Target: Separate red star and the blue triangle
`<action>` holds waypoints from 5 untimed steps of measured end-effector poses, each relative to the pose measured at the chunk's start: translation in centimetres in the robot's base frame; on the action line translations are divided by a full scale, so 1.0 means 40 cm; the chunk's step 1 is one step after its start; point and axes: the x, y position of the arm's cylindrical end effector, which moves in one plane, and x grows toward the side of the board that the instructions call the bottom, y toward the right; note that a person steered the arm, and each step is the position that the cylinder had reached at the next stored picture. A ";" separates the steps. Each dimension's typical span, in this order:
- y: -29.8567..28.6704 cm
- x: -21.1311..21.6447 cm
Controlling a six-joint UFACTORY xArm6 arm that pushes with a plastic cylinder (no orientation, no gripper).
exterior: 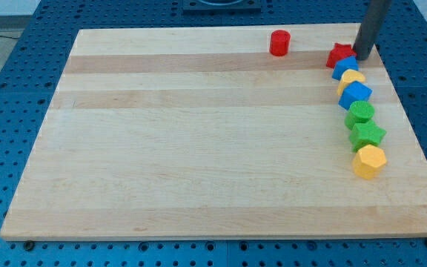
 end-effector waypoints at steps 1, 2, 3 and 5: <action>-0.020 0.008; -0.062 0.010; -0.074 0.030; -0.158 0.080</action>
